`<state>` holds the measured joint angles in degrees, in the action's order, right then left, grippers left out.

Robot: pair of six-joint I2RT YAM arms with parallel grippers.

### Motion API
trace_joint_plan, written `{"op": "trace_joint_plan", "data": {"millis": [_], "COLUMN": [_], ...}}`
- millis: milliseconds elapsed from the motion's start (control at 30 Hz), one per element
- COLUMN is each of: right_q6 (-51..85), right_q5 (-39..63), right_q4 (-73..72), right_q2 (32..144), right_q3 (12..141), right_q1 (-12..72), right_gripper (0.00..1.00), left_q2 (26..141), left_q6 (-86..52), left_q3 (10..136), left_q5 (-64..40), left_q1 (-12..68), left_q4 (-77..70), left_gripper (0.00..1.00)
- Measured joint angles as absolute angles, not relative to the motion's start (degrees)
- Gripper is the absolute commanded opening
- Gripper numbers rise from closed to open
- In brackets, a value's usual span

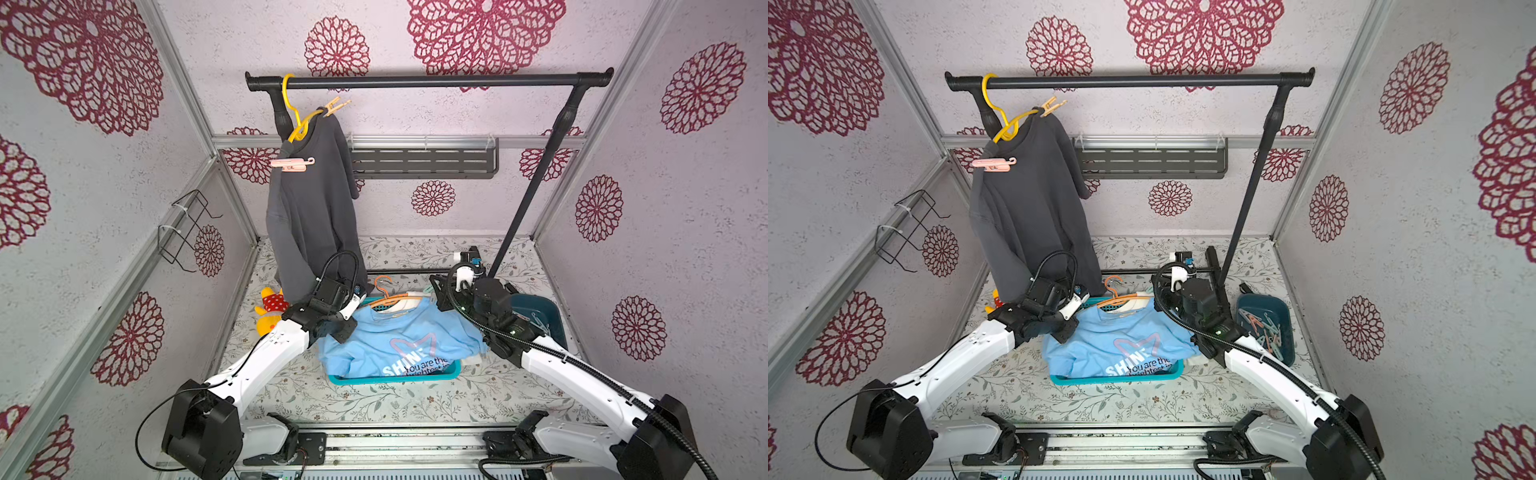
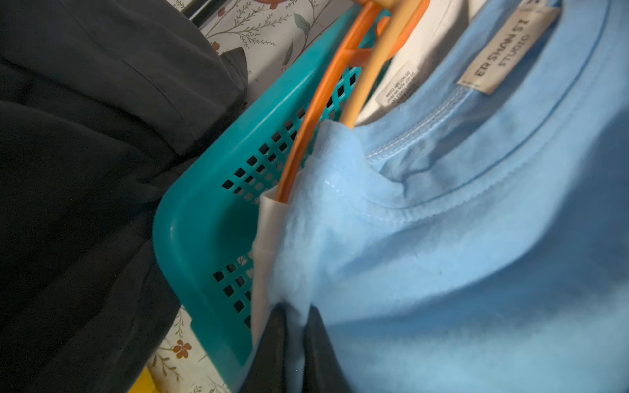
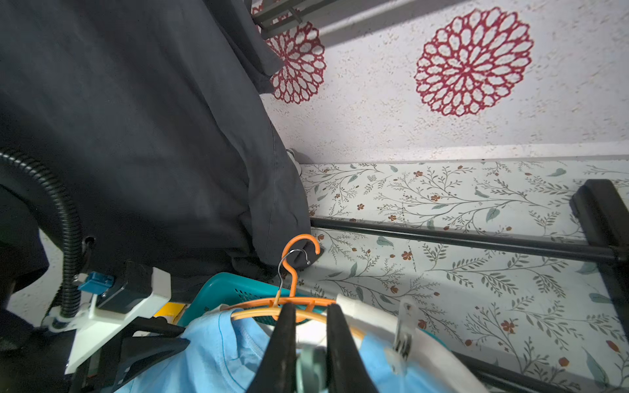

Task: Use clothespins to secure the t-shirt on both sides of the hanger
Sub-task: Pick up the hanger from the basket.

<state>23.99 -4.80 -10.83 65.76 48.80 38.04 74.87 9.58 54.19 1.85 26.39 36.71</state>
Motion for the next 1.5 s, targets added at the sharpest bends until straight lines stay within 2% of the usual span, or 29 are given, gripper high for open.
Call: {"op": "trace_joint_plan", "data": {"millis": [433, 933, 1167, 1500], "right_q6": [22.5, 15.1, 12.8, 11.4], "right_q5": [-3.5, 11.0, 18.1, 23.2], "right_q4": [-10.9, -15.2, -14.2, -7.3], "right_q2": [65.8, 65.0, 67.6, 74.0], "right_q3": [48.8, 51.3, 59.7, 70.9], "right_q1": [38.3, 40.4, 40.7, 40.8], "right_gripper": [0.0, 0.0, 0.0, 0.0], "left_q2": [72.0, 65.2, 59.9, 54.5], "left_q6": [10.9, 20.4, 27.3, 37.9], "left_q3": [54.8, 58.2, 57.6, 54.9], "left_q5": [2.9, 10.9, 13.3, 13.2], "left_q1": [26.4, 32.3, 36.3, 39.2], "left_q4": [37.6, 38.3, 34.5, 28.4], "left_gripper": [0.01, 0.0, 0.0, 0.0]}}
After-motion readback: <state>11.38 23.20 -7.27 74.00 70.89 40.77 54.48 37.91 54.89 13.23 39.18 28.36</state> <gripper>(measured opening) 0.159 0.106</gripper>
